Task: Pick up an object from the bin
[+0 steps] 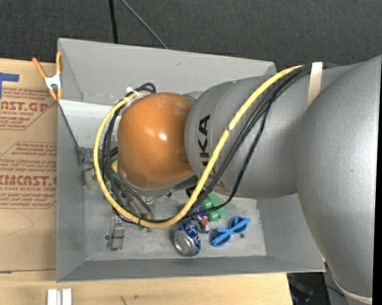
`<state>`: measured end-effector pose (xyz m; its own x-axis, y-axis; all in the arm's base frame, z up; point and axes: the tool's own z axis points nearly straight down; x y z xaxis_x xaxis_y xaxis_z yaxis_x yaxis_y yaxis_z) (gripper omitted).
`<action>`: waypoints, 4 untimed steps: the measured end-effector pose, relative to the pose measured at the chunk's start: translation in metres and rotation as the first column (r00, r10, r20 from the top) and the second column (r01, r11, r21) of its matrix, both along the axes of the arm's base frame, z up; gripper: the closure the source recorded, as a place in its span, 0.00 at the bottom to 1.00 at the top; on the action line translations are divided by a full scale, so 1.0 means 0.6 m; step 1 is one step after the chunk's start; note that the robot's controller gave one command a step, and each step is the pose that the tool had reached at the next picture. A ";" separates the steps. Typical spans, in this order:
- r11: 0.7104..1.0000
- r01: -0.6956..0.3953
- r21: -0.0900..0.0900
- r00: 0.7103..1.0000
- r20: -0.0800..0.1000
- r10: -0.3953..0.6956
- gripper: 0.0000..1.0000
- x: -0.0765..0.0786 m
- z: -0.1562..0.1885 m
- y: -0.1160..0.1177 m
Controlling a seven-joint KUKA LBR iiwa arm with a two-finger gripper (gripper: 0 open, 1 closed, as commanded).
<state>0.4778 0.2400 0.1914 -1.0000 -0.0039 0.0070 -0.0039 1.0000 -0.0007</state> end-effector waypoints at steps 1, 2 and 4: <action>0.997 0.076 -0.004 0.997 0.005 -0.076 0.00 0.080 -0.092 -0.147; 0.998 0.059 0.000 0.998 0.007 -0.059 0.00 0.111 -0.109 -0.241; 0.998 0.056 0.002 0.998 0.007 -0.056 0.00 0.081 -0.197 -0.319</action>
Offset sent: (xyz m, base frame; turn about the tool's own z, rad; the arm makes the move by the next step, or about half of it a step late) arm 0.0467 -0.0829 -0.0514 0.0682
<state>0.5261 0.0485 0.0734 -0.9987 0.0517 -0.0001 0.0517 0.9987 0.0017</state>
